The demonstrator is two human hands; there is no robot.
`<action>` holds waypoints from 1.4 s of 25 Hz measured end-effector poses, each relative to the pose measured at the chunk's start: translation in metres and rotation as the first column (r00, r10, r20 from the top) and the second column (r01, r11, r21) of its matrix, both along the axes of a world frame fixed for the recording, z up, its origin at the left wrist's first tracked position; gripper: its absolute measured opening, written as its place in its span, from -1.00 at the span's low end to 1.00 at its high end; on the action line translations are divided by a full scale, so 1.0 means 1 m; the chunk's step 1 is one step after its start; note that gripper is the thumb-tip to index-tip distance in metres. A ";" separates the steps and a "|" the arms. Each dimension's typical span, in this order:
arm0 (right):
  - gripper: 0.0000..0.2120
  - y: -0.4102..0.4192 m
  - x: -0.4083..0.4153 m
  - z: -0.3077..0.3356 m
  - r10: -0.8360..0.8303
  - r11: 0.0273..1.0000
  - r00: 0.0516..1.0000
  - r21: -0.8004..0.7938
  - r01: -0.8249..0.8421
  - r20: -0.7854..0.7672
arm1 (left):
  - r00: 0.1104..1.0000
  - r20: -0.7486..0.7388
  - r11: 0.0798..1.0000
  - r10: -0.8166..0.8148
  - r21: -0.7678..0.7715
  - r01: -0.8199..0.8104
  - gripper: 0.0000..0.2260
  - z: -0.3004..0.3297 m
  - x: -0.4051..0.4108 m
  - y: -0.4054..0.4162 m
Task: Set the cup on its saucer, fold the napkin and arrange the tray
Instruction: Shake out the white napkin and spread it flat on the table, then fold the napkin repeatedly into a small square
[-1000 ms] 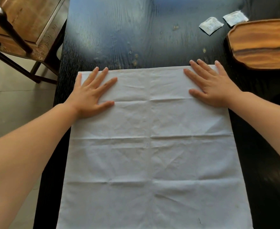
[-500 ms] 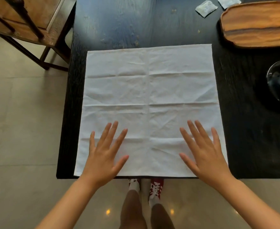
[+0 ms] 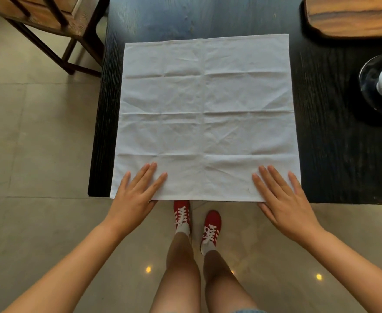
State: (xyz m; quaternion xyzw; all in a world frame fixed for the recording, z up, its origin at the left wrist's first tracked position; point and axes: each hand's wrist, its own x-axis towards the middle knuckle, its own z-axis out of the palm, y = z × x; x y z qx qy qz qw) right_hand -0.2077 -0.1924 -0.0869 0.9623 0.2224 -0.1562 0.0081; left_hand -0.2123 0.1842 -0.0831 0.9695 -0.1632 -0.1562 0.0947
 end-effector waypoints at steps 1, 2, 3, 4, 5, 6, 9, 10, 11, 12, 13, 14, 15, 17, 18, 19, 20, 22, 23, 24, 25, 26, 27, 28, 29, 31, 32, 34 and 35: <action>-0.43 -0.002 -0.003 -0.001 0.000 1.000 1.000 0.021 -0.001 0.015 | 1.000 0.012 1.000 -0.007 0.000 0.007 -0.22 0.000 -0.003 0.000; -0.45 -0.003 -0.006 -0.002 0.001 0.999 0.999 0.044 -0.003 0.036 | 1.000 0.023 1.000 -0.014 -0.004 0.014 -0.22 0.001 -0.006 0.001; -0.47 -0.003 -0.009 -0.002 0.004 0.997 0.998 0.073 -0.009 0.063 | 0.999 0.038 1.000 -0.019 -0.013 0.019 -0.23 0.001 -0.007 0.000; -0.48 -0.004 -0.010 -0.002 0.005 0.993 0.995 0.114 -0.016 0.096 | 0.999 0.052 0.999 -0.016 -0.027 0.018 -0.25 0.001 -0.008 0.000; -0.50 -0.004 -0.011 0.000 0.003 0.986 0.991 0.165 -0.025 0.135 | 0.998 0.070 0.999 -0.009 -0.046 0.012 -0.28 0.000 -0.009 0.000; -0.53 -0.004 -0.010 0.002 -0.005 0.976 0.985 0.216 -0.033 0.173 | 0.996 0.086 0.998 0.000 -0.070 0.006 -0.33 0.001 -0.010 -0.001; -0.72 -0.005 -0.005 0.009 -0.011 0.954 0.967 0.293 -0.066 0.256 | 0.986 0.166 0.989 0.020 -0.151 0.005 -0.66 0.004 -0.010 0.004; -0.76 -0.006 -0.003 0.011 0.005 0.952 0.964 0.294 -0.086 0.266 | 0.983 0.184 0.986 0.022 -0.168 0.009 -0.77 0.004 -0.010 0.005; -0.77 -0.007 -0.002 0.013 0.026 0.950 0.962 0.293 -0.109 0.272 | 0.980 0.196 0.983 0.023 -0.182 0.013 -0.82 0.004 -0.010 0.006; -0.76 -0.008 -0.001 0.014 0.045 0.947 0.962 0.296 -0.128 0.271 | 0.981 0.191 0.981 0.023 -0.193 0.015 -0.83 0.005 -0.009 0.007; -0.73 -0.008 0.000 0.015 0.056 0.943 0.962 0.303 -0.139 0.268 | 0.982 0.186 0.978 0.024 -0.209 0.015 -0.81 0.005 -0.008 0.009; -0.69 -0.008 0.000 0.016 0.062 0.939 0.962 0.312 -0.146 0.265 | 0.984 0.175 0.973 0.034 -0.232 0.008 -0.78 0.008 -0.007 0.009; -0.62 -0.007 0.001 0.017 0.064 0.936 0.963 0.319 -0.148 0.261 | 0.986 0.159 0.966 0.046 -0.259 -0.003 -0.76 0.011 -0.005 0.010; -0.52 -0.005 0.003 0.023 0.049 0.935 0.973 0.334 -0.124 0.224 | 0.994 0.093 0.957 0.063 -0.290 -0.034 -0.73 0.019 -0.002 0.012; -0.54 -0.003 0.004 0.028 0.032 0.934 0.982 0.345 -0.095 0.185 | 0.996 0.054 0.959 0.068 -0.281 -0.050 -0.74 0.024 0.001 0.013; -0.63 -0.002 0.005 0.034 0.006 0.932 0.991 0.358 -0.053 0.131 | 0.997 0.012 0.962 0.072 -0.266 -0.066 -0.79 0.029 0.003 0.014; -0.76 -0.002 0.005 0.040 -0.026 0.929 0.998 0.371 0.000 0.065 | 0.995 -0.044 0.961 0.084 -0.259 -0.093 -0.86 0.033 0.006 0.015; -0.96 -0.005 0.008 0.054 -0.084 0.914 0.991 0.388 0.118 -0.103 | 0.977 -0.172 0.947 0.127 -0.271 -0.171 -0.90 0.044 0.015 0.019; -0.95 -0.007 0.013 0.062 -0.109 0.901 0.972 0.391 0.185 -0.208 | 0.961 -0.237 0.940 0.139 -0.274 -0.204 -0.88 0.051 0.021 0.020; -0.91 -0.010 0.020 0.069 -0.132 0.884 0.944 0.395 0.250 -0.302 | 0.944 -0.300 0.938 0.139 -0.266 -0.223 -0.88 0.059 0.030 0.022; -0.87 -0.011 0.029 0.077 -0.153 0.868 0.920 0.396 0.299 -0.360 | 0.925 -0.355 0.935 0.133 -0.264 -0.236 -0.88 0.068 0.040 0.022; -0.85 -0.011 0.040 0.085 -0.162 0.861 0.909 0.395 0.320 -0.384 | 0.912 -0.386 0.929 0.137 -0.269 -0.253 -0.84 0.077 0.052 0.023; -0.86 -0.011 0.053 0.092 -0.166 0.856 0.911 0.404 0.323 -0.377 | 0.905 -0.398 0.918 0.153 -0.282 -0.279 -0.79 0.084 0.065 0.023; -0.87 -0.009 0.066 0.100 -0.169 0.850 0.920 0.421 0.318 -0.353 | 0.904 -0.392 0.907 0.171 -0.296 -0.300 -0.77 0.091 0.079 0.023; -0.87 -0.006 0.081 0.107 -0.174 0.843 0.931 0.440 0.309 -0.322 | 0.912 -0.365 0.901 0.185 -0.307 -0.305 -0.78 0.097 0.093 0.022; -0.85 -0.002 0.113 0.118 -0.200 0.831 0.943 0.464 0.307 -0.265 | 0.948 -0.260 0.912 0.185 -0.314 -0.264 -0.85 0.107 0.129 0.020; -0.84 0.000 0.130 0.121 -0.224 0.825 0.944 0.468 0.317 -0.243 | 0.963 -0.206 0.923 0.175 -0.306 -0.233 -0.86 0.111 0.148 0.019; -0.86 0.004 0.166 0.125 -0.272 0.817 0.943 0.473 0.332 -0.192 | 0.980 -0.121 0.938 0.160 -0.292 -0.190 -0.84 0.117 0.187 0.017; -0.90 0.006 0.187 0.125 -0.291 0.817 0.943 0.471 0.333 -0.163 | 0.983 -0.085 0.940 0.161 -0.290 -0.179 -0.84 0.117 0.206 0.016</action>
